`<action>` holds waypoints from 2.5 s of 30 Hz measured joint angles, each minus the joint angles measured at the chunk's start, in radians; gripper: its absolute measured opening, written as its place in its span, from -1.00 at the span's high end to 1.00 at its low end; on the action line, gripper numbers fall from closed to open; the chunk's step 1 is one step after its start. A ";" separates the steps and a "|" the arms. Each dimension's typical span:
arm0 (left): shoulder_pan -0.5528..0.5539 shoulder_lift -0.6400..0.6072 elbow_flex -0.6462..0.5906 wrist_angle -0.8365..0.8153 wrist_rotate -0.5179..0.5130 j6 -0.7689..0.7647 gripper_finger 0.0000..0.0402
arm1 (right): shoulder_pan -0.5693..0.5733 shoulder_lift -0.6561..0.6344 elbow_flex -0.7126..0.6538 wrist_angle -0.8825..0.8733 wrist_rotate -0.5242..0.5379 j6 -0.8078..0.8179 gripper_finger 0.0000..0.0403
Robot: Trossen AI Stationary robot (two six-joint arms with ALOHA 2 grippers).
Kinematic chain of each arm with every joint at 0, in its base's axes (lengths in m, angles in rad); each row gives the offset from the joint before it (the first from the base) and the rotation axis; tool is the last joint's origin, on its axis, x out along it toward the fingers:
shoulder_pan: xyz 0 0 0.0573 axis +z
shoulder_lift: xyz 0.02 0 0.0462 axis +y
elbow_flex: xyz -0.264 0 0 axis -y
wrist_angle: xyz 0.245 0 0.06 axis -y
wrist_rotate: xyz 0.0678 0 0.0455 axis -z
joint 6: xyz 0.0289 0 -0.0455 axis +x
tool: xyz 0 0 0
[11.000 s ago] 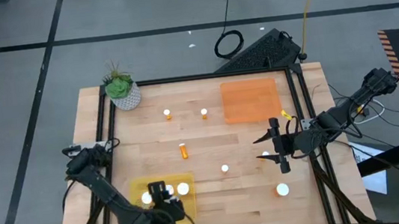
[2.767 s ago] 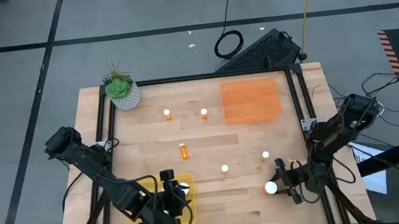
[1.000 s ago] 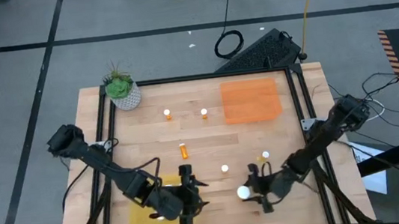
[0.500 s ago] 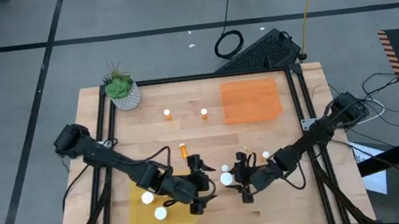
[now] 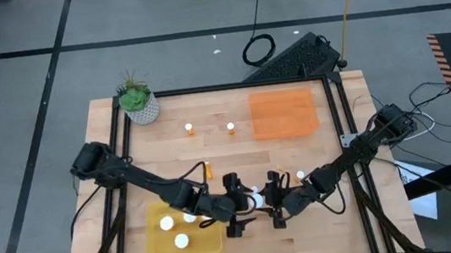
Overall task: Pick and place medicine bottles into bin by pill shape (circle, oval)
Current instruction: Put the large pill bottle into the yellow bin
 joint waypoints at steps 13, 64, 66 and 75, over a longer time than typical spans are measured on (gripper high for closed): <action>0.076 0.008 0.029 -0.034 0.136 0.033 -0.97 | -0.001 0.000 0.000 0.004 0.002 -0.007 0.08; 0.069 0.072 0.028 -0.017 0.115 0.037 -0.10 | 0.012 -0.001 0.000 -0.011 -0.002 -0.002 -0.17; 0.069 0.072 0.028 -0.017 0.115 0.036 -0.08 | 0.019 -0.001 0.000 -0.036 -0.004 0.010 -0.33; 0.046 0.029 0.028 -0.055 0.131 -0.017 -0.12 | 0.056 -0.015 0.000 -0.080 -0.008 0.033 -0.84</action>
